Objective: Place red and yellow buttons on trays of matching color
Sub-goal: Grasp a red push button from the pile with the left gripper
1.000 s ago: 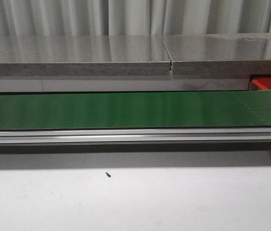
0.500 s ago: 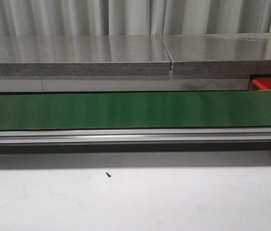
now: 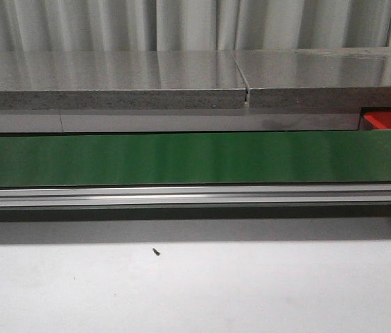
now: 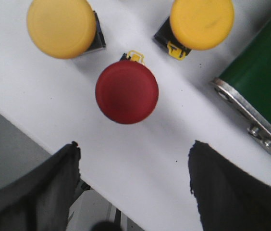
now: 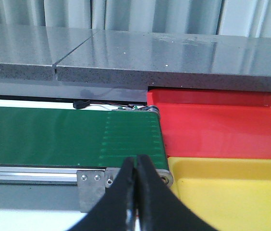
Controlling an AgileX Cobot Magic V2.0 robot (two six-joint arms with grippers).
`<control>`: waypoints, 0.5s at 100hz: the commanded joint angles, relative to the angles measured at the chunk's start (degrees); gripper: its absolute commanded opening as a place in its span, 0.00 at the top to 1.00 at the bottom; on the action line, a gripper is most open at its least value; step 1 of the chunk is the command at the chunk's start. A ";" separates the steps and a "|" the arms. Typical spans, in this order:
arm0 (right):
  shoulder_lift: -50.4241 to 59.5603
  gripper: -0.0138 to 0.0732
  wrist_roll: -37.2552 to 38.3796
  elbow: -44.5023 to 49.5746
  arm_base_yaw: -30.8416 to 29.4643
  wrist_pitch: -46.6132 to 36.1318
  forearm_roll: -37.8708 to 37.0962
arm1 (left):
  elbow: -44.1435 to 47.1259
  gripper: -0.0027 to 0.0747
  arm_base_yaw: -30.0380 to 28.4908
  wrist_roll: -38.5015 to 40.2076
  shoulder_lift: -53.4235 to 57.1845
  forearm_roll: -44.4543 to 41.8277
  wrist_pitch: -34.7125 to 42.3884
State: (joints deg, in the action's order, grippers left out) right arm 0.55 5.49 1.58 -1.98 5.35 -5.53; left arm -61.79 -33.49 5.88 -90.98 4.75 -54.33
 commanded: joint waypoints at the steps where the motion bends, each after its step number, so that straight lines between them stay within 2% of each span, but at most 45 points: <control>1: 0.85 0.97 -0.02 -0.04 -0.10 -4.52 -0.84 | -3.25 0.35 -0.03 1.58 -0.60 0.80 0.31; 32: 0.85 0.97 -0.02 -0.04 -0.10 -4.52 -0.84 | -4.75 0.36 -0.03 4.31 -5.91 -0.29 2.29; 50: 0.85 0.97 -0.02 -0.04 -0.10 -4.52 -0.84 | -4.75 0.46 -0.03 4.67 -7.63 -0.19 5.01</control>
State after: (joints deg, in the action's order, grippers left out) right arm 0.55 5.49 1.58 -1.98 5.35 -5.53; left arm -64.92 -33.49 9.72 -100.66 4.40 -51.60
